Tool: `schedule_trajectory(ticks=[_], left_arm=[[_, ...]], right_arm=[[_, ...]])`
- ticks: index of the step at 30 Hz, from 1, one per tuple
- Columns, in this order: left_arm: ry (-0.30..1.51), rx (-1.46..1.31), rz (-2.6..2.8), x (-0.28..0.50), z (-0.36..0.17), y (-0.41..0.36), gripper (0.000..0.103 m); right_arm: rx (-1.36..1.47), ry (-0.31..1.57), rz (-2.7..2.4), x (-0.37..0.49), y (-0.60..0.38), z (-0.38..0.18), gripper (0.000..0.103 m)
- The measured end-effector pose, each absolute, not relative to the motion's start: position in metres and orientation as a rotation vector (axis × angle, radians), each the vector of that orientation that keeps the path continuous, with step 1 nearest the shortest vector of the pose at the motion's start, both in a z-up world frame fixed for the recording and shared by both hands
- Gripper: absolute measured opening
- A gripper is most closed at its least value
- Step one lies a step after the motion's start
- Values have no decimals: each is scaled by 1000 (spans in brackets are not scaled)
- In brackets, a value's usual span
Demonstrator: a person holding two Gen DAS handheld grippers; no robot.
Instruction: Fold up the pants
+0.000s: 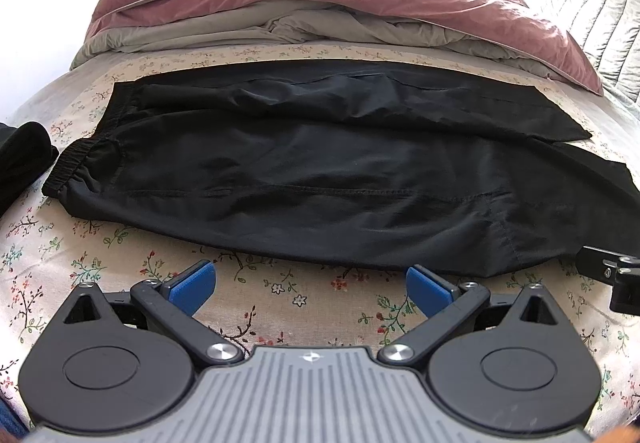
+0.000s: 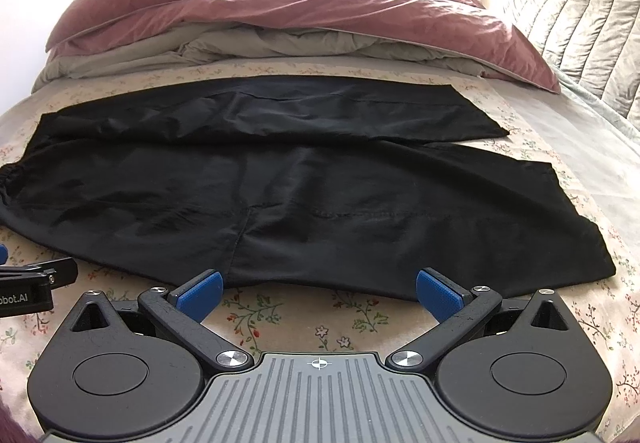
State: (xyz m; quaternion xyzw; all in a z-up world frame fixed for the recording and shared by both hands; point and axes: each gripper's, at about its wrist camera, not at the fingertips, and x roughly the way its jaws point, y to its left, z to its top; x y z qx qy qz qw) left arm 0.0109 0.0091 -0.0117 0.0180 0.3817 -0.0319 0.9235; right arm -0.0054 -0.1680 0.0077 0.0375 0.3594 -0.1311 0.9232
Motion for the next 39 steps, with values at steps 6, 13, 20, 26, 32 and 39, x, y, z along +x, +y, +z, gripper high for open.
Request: schedule_trajectory(ticks=[6,13,20,26,32,39], left_arm=[[795,26,-58,17,-11,14,103],[823,-121,118,52,-7,77,103],[866,-377,306,77,-12,171,103],[801,-570,515,95,-17,232,103],[817,-635,555,129,-42,238,95],[729,-605,525,126,-44,236,32]], right_arm=[[74,736,-272,-6,-168,7,103],[91,753,-338,-3,-187,-3,103],[233,834,-370,3,-211,-19,103],[487,901,-330,6,-234,-35,103],[581,869,-323,11,-241,-32,102],[583,856,-355,15,-246,-36,102]])
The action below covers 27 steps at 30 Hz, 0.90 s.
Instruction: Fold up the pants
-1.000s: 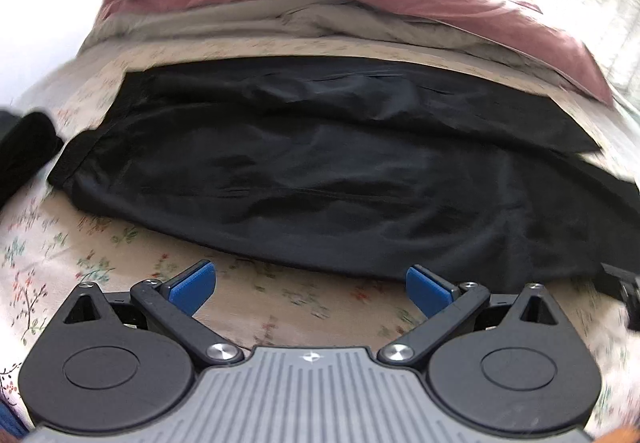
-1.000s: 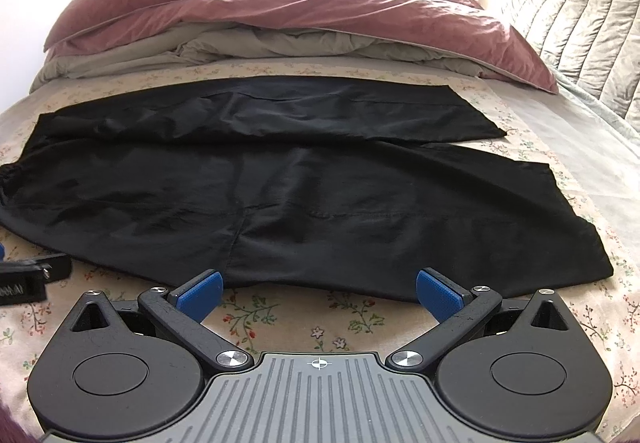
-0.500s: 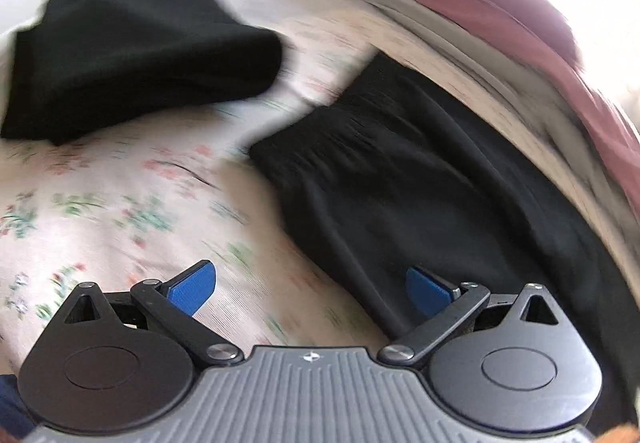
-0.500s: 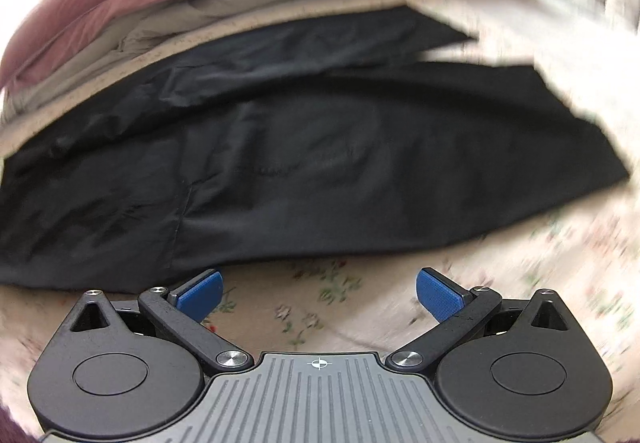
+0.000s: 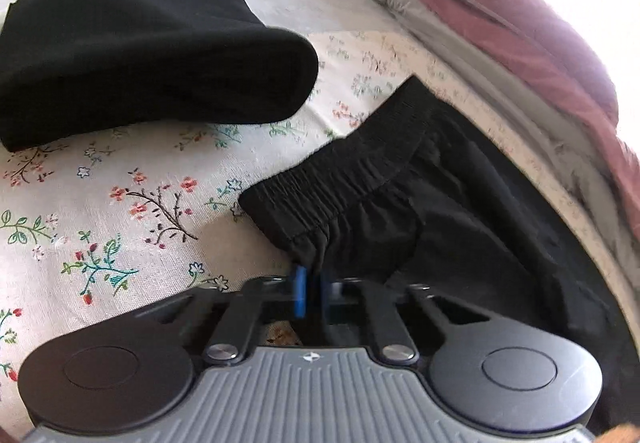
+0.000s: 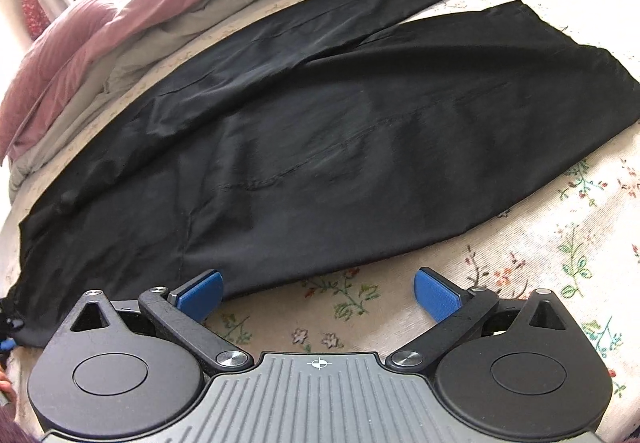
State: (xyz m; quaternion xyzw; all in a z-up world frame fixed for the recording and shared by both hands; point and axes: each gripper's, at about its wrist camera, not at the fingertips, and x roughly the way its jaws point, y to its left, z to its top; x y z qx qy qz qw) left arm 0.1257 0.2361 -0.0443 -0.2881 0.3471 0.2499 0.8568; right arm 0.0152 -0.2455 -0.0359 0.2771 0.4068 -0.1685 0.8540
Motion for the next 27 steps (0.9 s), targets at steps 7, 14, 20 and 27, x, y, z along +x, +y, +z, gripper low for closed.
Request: schedule_trajectory(ticks=[7,14,20,27], left_arm=[[647,-543,542,101,-20,237,31],[663,-490,568,96,-16,248,31],[682,-441,562,96,-13,245,31],[695,-451,535,89,-11,250,31]], right_arm=[[589,854,-371,9,-252,-34,102],[624,845,-489,-2,-279,-35,102],[644,775,-602,-8,-301,-37,62],[749,723,-594,-14,-314,-41,4]])
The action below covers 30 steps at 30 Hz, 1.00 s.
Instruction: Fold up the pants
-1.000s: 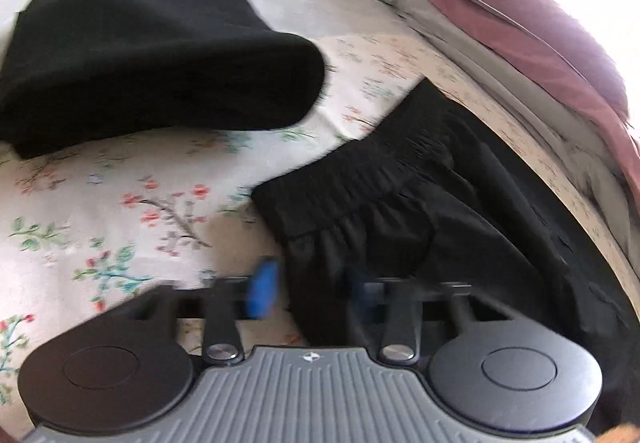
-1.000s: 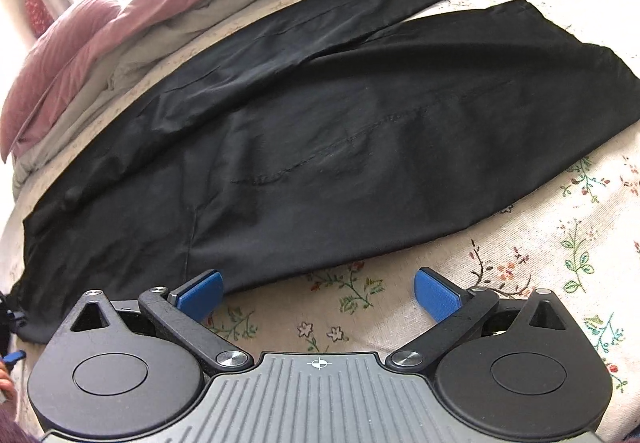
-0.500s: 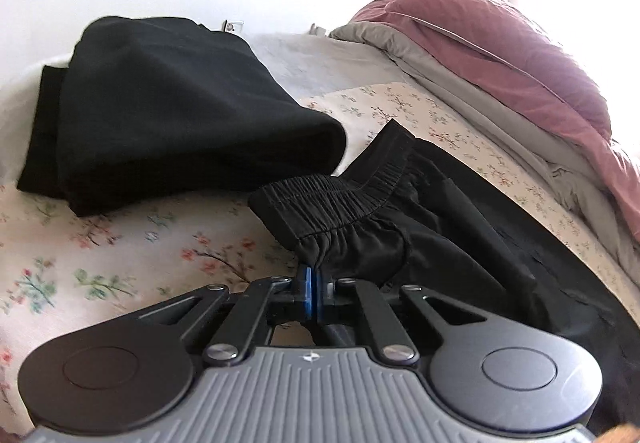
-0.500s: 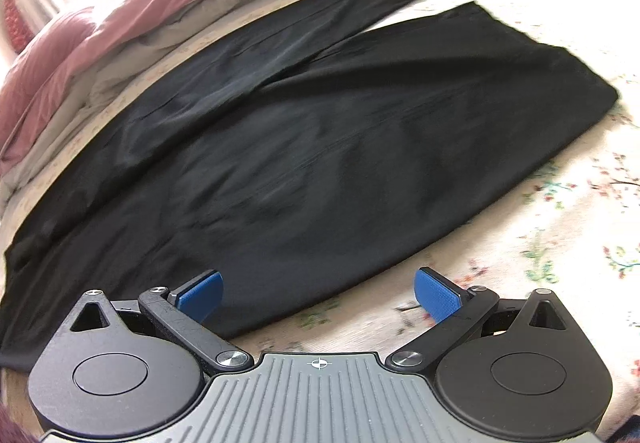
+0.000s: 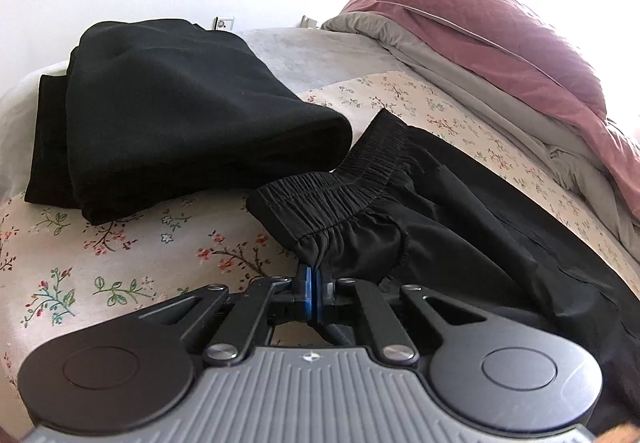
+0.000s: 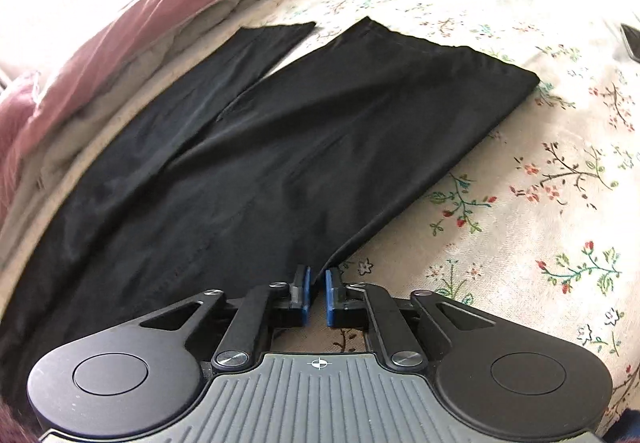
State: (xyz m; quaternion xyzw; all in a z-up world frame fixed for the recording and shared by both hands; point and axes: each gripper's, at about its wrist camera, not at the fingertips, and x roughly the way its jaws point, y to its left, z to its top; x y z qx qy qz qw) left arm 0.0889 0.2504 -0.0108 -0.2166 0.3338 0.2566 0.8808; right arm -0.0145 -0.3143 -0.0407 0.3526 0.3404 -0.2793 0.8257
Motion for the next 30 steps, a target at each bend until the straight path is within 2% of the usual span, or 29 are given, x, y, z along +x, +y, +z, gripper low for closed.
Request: schedule_trajectory(ticks=[6,8,10,11,12,13,14,21,25,29,30], left_arm=[[718,-438,519,89,-12,248,31],[734,-433,511,89,-11,245,35],[760,-456,506,86,-8,244,52],[767,-472,488,83,-6,243,70],[767,-489,467,81,-3,242,83],[765,-501,451,77,0,240,87],[762,-508,437,74,5,237,90],[738,-538,342,75,34,228,103],[762,-505,285,101,40,223,103],[800,-454,248,138,38,222,103],[803,-441,247,148,37,224,103]], right_arm=[[756,655,-635,-28,-320,-28,1],[752,633,-654,-33,-321,-25,1],[745,623,-653,-37,-323,-22,1],[744,624,-650,-37,-323,-21,1],[753,618,-658,-40,-324,-20,2],[751,611,-671,-44,-324,-19,4],[746,593,-700,-48,-326,-15,12],[772,540,-690,-53,-338,-7,14],[769,583,-625,-38,-332,-11,15],[801,612,-571,-28,-327,-18,33],[817,616,-563,-26,-328,-20,33]])
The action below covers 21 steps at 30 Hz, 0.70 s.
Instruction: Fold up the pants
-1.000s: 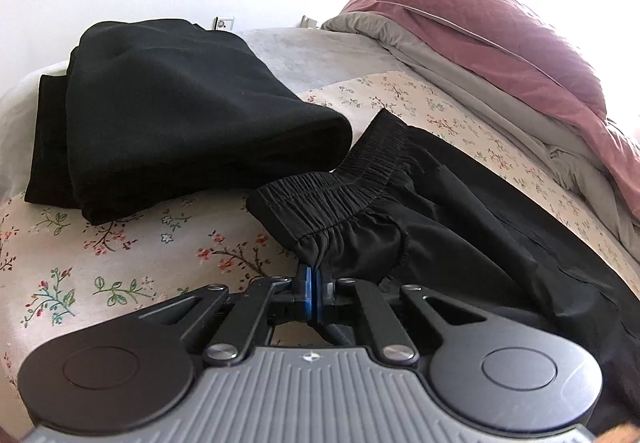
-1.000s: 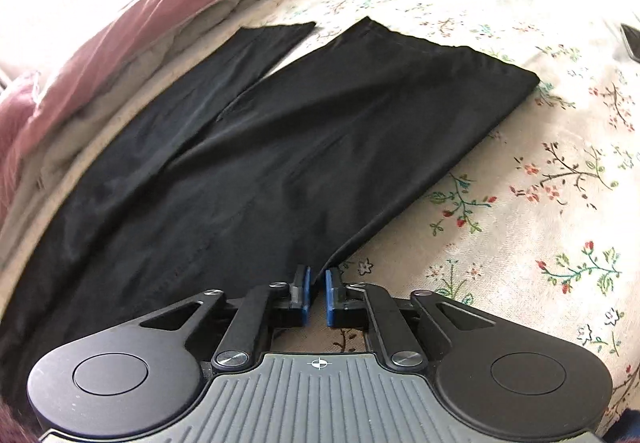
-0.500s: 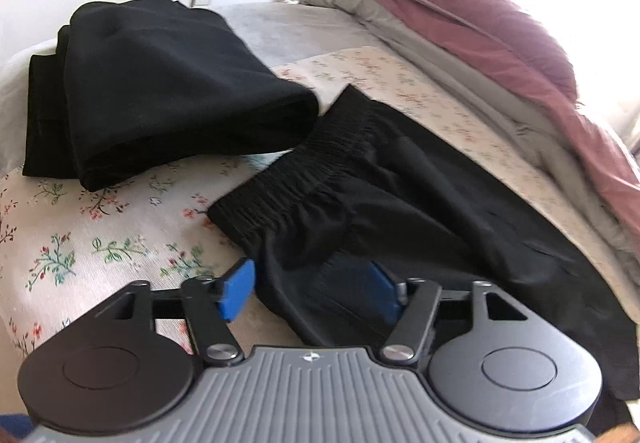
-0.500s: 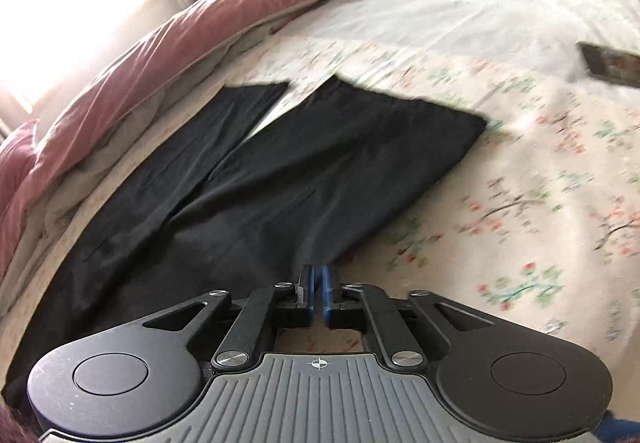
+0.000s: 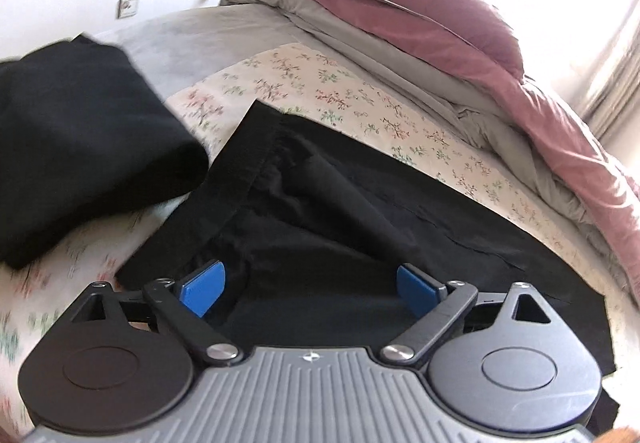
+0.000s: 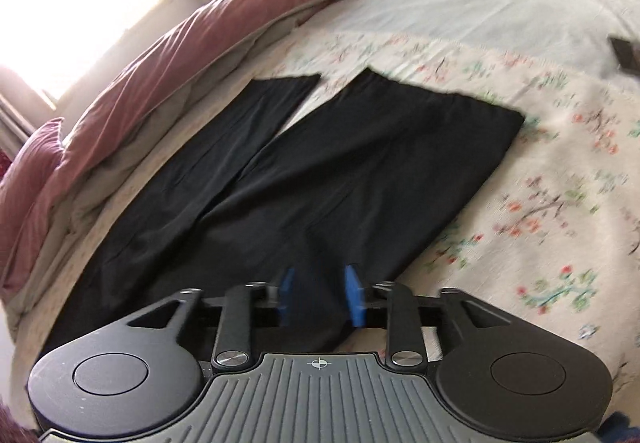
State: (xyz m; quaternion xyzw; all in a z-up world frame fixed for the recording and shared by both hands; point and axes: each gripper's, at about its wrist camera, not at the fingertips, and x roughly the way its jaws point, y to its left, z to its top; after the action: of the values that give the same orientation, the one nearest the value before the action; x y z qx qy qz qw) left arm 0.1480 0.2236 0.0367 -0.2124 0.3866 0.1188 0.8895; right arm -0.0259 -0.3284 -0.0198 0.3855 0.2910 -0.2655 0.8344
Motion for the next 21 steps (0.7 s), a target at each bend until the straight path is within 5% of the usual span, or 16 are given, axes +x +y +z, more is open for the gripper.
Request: schedule_trajectory(ticks=[13,17,21], left_arm=[[972,-268,312,296,-11,251,103],[1014,-283,373,312,-41,253,45],[931,-347,410,305,-47,253,33]], right_arm=[[803,669,-555,-3,-328,-27,33],[805,683,-564,1,-330,-30,33],[815,709,-529,11,-328,-35,35]])
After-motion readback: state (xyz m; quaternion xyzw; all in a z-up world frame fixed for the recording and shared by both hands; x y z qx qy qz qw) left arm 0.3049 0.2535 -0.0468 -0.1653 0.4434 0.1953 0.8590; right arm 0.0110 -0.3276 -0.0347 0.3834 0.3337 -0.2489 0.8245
